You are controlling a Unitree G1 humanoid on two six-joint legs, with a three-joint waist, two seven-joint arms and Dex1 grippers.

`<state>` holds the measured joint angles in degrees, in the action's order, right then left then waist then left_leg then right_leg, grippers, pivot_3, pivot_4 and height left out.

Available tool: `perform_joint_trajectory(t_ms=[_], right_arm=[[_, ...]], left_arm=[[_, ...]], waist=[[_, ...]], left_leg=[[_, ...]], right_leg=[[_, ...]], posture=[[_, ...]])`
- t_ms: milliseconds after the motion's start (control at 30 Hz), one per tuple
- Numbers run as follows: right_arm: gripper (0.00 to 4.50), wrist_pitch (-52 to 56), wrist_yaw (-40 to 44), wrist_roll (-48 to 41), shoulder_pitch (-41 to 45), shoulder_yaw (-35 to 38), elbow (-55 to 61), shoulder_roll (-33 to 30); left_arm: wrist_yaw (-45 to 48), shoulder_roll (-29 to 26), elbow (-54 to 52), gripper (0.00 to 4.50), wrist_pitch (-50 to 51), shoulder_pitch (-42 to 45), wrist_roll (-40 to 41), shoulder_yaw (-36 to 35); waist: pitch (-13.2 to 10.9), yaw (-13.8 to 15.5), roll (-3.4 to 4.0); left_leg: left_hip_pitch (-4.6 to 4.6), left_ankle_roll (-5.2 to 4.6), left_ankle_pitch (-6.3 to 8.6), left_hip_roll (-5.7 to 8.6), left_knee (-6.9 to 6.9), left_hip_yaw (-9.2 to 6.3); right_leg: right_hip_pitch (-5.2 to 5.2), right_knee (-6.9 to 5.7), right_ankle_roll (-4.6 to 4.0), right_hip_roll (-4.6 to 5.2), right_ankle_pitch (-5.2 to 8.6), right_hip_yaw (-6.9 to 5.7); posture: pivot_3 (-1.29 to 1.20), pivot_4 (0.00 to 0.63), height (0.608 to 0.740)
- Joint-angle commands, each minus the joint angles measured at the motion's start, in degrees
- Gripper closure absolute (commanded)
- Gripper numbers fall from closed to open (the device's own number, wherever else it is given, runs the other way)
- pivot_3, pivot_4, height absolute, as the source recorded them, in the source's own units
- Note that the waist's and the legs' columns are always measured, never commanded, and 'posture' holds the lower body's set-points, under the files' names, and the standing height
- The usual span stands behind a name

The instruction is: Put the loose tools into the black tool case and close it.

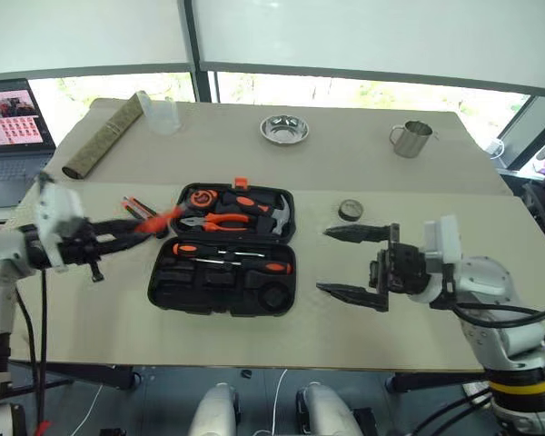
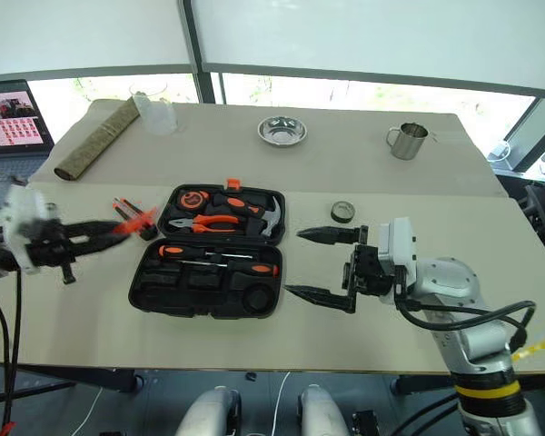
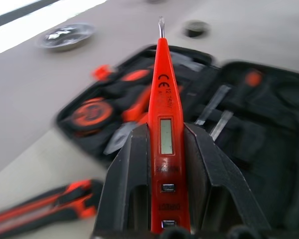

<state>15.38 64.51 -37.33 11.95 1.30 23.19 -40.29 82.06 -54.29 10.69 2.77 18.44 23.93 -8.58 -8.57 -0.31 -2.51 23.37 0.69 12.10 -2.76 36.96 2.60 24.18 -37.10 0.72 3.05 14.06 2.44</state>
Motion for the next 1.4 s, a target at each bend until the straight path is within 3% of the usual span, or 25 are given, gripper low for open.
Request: perform_joint_trajectory(t_ms=[33, 333, 867, 1267, 1333, 1400], right_arm=[[0.00, 3.43, -0.68, 2.17, 0.41, -1.80, 2.67, -2.79], [0.00, 6.18, -3.39, 3.10, -1.36, -1.78, 4.28, -3.46], [0.00, 8.08, -5.49, 2.34, -1.34, -2.31, 6.33, -2.52], [0.00, 8.54, -5.68, 2.26, -1.06, -2.71, 6.02, -1.61], [0.00, 8.43, -5.58, 1.97, -1.22, -2.62, 6.12, -1.35], [0.00, 8.50, -5.16, 1.27, -1.64, -2.45, 6.42, -1.17]], left_arm=[[1.15, 0.62, 0.87, 4.03, -6.80, 5.58, -8.62, 7.53], [1.99, 0.22, 5.22, 4.03, -10.23, 10.51, -18.42, 16.44], [1.20, 1.34, 10.42, 4.03, -11.86, 16.98, -26.64, 22.94], [1.65, 1.55, 5.61, 4.03, -0.74, 16.29, -28.42, 25.05], [0.45, 2.14, 4.32, 3.03, 1.86, 15.52, -26.64, 23.23], [0.33, 2.40, 3.39, 2.37, 1.37, 14.99, -24.45, 21.34]], waist=[[-0.01, 0.01, -0.02], [-0.01, -0.38, -0.03], [0.00, -0.29, -0.02], [0.02, -0.39, 0.02], [0.03, -0.43, 0.03], [0.03, -0.42, 0.03]], left_leg=[[0.00, 0.00, 0.00, 0.00, 0.02, -0.01], [0.10, -0.07, 0.04, 0.00, 0.07, -0.05], [0.09, -0.07, 0.04, 0.01, 0.29, -0.13], [-0.04, -0.07, 0.03, -0.01, 0.29, -0.14], [-0.04, -0.07, 0.04, -0.01, 0.29, -0.14], [-0.03, -0.07, 0.04, -0.04, 0.30, -0.15]], right_leg=[[0.00, 0.00, 0.00, -0.02, 0.00, 0.01], [0.06, 0.00, 0.06, -0.06, 0.03, 0.07], [-0.04, -0.07, 0.10, -0.07, 0.02, 0.04], [-0.14, -0.12, 0.11, -0.11, 0.02, 0.07], [-0.14, -0.12, 0.11, -0.11, 0.02, 0.08], [-0.12, -0.12, 0.11, -0.13, 0.02, 0.08]], posture=[[0.00, 0.150, 0.740], [0.00, 0.150, 0.740], [0.00, 0.150, 0.740], [0.00, 0.150, 0.740], [0.00, 0.150, 0.740], [0.00, 0.150, 0.740]])
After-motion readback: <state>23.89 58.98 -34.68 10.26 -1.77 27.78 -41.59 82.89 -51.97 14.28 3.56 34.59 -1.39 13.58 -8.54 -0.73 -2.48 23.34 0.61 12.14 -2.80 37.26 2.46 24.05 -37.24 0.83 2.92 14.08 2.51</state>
